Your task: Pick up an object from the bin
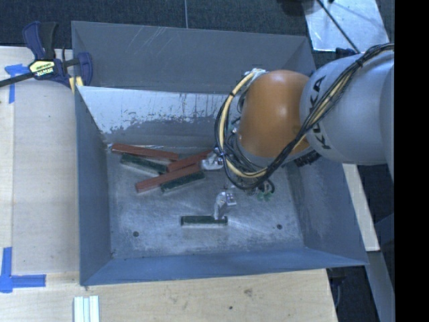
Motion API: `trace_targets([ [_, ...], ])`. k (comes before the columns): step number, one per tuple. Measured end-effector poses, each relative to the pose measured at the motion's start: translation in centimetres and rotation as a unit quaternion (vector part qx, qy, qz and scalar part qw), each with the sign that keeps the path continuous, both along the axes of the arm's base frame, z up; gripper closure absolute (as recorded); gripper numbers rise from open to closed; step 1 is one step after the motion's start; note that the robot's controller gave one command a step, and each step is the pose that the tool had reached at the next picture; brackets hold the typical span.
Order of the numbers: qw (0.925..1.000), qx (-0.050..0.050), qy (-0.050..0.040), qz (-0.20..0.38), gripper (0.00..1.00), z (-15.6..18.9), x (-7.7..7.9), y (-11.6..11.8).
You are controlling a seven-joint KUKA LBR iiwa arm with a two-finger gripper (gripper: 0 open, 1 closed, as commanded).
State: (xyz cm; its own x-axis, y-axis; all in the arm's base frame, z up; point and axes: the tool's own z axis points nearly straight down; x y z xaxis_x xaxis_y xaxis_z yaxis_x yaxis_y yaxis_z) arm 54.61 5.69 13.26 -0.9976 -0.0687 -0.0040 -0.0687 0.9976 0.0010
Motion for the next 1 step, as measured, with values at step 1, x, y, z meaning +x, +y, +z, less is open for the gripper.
trace_targets([
  [1,0.9984,0.0,0.001,-0.057,0.0,0.07,-3.5,1.64],
])
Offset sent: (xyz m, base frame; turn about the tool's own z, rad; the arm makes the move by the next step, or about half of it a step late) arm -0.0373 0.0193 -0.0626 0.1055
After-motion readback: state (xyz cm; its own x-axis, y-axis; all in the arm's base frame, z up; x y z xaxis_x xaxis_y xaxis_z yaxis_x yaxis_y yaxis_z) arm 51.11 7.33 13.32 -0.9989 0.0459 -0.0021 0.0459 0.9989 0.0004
